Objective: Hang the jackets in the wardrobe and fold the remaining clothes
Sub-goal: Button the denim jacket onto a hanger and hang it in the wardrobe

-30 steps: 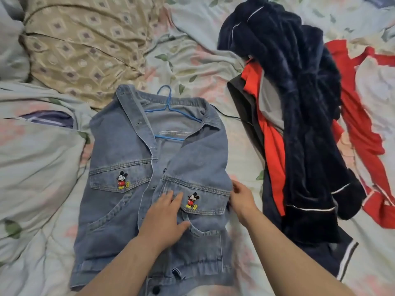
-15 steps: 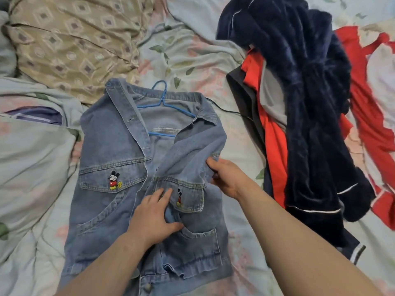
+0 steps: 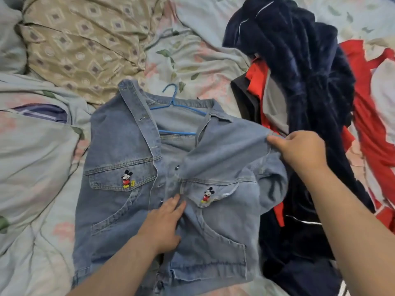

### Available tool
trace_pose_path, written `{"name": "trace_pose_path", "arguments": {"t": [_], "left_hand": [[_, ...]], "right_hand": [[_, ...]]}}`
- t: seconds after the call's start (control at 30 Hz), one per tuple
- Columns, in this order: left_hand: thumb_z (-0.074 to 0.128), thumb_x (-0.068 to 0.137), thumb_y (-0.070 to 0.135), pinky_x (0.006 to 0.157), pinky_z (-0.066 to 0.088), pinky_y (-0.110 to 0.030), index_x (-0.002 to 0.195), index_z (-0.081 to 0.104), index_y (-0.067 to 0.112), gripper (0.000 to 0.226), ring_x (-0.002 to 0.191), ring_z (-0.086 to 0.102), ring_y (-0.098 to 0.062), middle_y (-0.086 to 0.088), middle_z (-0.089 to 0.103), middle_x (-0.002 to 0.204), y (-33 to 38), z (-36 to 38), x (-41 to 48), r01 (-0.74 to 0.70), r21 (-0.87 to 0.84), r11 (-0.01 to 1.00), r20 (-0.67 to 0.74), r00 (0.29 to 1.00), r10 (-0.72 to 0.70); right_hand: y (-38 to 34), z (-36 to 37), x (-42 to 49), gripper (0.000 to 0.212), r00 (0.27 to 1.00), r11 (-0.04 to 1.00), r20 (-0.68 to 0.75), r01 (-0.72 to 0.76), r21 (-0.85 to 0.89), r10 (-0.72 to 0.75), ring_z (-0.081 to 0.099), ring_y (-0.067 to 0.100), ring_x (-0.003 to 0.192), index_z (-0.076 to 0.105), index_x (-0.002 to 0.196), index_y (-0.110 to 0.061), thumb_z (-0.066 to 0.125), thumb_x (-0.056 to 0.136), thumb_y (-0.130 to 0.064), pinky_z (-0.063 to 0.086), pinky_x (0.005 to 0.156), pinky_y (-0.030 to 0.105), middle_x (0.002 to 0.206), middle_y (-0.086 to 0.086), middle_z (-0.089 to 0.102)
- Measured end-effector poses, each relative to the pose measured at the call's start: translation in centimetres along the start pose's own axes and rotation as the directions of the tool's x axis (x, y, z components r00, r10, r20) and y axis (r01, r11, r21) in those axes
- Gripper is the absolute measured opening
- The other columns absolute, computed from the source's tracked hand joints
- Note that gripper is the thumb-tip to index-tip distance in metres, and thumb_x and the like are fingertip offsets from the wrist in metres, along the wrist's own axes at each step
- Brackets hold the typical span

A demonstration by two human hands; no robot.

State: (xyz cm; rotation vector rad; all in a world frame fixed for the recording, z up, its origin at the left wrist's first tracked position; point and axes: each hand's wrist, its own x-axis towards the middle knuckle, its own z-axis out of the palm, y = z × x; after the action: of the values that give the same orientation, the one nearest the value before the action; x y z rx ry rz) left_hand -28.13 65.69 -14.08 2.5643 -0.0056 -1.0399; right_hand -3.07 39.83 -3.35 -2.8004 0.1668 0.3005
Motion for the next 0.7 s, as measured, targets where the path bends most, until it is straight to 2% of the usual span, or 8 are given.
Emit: {"name": "trace_pose_path", "arguments": {"t": [0.1, 0.2, 0.27, 0.33, 0.43, 0.53, 0.63, 0.7], "left_hand": [[0.057, 0.094, 0.03, 0.119, 0.01, -0.025, 0.158, 0.015, 0.027, 0.076, 0.151, 0.003, -0.01, 0.008, -0.003, 0.165, 1.2, 0.3, -0.7, -0.051, -0.181, 0.982, -0.062, 0.997, 0.04], [0.056, 0.095, 0.025, 0.107, 0.034, -0.027, 0.135, 0.052, 0.017, 0.041, 0.136, 0.037, -0.019, 0.001, 0.041, 0.147, 0.6, 1.3, -3.5, 0.001, -0.361, 0.933, -0.314, 0.942, -0.122], [0.059, 0.093, 0.026, 0.082, 0.044, -0.033, 0.102, 0.059, 0.013, 0.016, 0.103, 0.052, -0.025, -0.001, 0.053, 0.106, -1.2, 2.6, -5.3, 0.095, -0.38, 0.92, -0.474, 0.834, -0.282], [0.066, 0.088, 0.029, 0.072, 0.041, -0.037, 0.086, 0.053, 0.013, 0.021, 0.087, 0.049, -0.027, 0.0, 0.046, 0.089, -3.5, 4.0, -6.8, 0.241, -0.405, 0.882, -0.477, 0.768, -0.428], [0.07, 0.081, 0.044, 0.079, 0.044, -0.039, 0.095, 0.06, 0.017, 0.033, 0.095, 0.052, -0.028, -0.002, 0.052, 0.095, -5.3, 5.7, -8.0, 0.369, -0.324, 0.871, -0.213, 0.869, -0.447], [0.074, 0.064, 0.052, 0.075, 0.047, -0.04, 0.097, 0.064, 0.022, 0.046, 0.092, 0.056, -0.028, -0.001, 0.056, 0.096, -5.6, 6.8, -8.5, 0.299, -0.072, 0.952, -0.157, 0.939, -0.307], [0.086, 0.049, 0.021, 0.061, 0.044, -0.038, 0.083, 0.062, 0.017, 0.041, 0.073, 0.059, -0.032, -0.005, 0.057, 0.079, -6.7, 6.9, -8.2, 0.221, 0.125, 0.967, -0.249, 0.951, -0.185], [0.079, 0.056, 0.008, 0.059, 0.042, -0.037, 0.079, 0.061, 0.017, 0.031, 0.071, 0.061, -0.033, -0.006, 0.058, 0.076, -8.0, 6.1, -8.1, 0.164, 0.208, 0.964, -0.219, 0.969, -0.118]], "right_hand": [[-0.9, 0.5, -1.6, 0.038, 0.971, 0.983, -0.19, 0.116, -0.142, -0.142, 0.055, 0.042, 0.093, 0.067, 0.088, -0.004, 0.071, 0.085, -0.042, 0.037, 0.08, 0.043, 0.095, 0.022, 0.062], [-2.9, 3.0, -6.0, 0.025, 0.862, 0.922, -0.336, 0.383, -0.055, -0.379, 0.053, 0.041, 0.097, 0.068, 0.106, -0.002, 0.064, 0.086, -0.018, 0.035, 0.085, 0.043, 0.103, 0.023, 0.06], [-4.8, 6.4, -11.1, 0.019, 0.836, 0.833, -0.177, 0.542, 0.11, -0.52, 0.055, 0.03, 0.091, 0.069, 0.096, -0.008, 0.057, 0.085, -0.017, 0.041, 0.081, 0.038, 0.092, 0.01, 0.063], [-5.9, 10.8, -16.1, 0.018, 0.807, 0.807, 0.183, 0.484, 0.339, -0.561, 0.058, 0.023, 0.09, 0.07, 0.095, -0.011, 0.055, 0.088, -0.015, 0.048, 0.079, 0.035, 0.091, 0.004, 0.065], [-4.5, 16.7, -21.0, 0.023, 0.682, 0.894, 0.578, 0.34, 0.292, -0.448, 0.057, 0.027, 0.107, 0.068, 0.11, -0.009, 0.052, 0.095, -0.01, 0.044, 0.093, 0.035, 0.11, 0.008, 0.065], [-2.6, 19.2, -23.1, 0.024, 0.692, 0.896, 0.573, 0.384, 0.224, -0.439, 0.055, 0.03, 0.109, 0.065, 0.112, -0.006, 0.053, 0.091, -0.008, 0.042, 0.096, 0.036, 0.115, 0.01, 0.061], [-1.6, 20.1, -23.7, 0.03, 0.706, 0.842, 0.481, 0.516, 0.155, -0.521, 0.057, 0.034, 0.105, 0.065, 0.115, -0.006, 0.061, 0.087, -0.016, 0.046, 0.094, 0.04, 0.116, 0.011, 0.06], [-0.8, 19.8, -23.6, 0.041, 0.717, 0.813, 0.445, 0.581, 0.044, -0.536, 0.056, 0.034, 0.112, 0.062, 0.123, -0.009, 0.065, 0.088, -0.029, 0.047, 0.097, 0.042, 0.125, 0.011, 0.059]]}}
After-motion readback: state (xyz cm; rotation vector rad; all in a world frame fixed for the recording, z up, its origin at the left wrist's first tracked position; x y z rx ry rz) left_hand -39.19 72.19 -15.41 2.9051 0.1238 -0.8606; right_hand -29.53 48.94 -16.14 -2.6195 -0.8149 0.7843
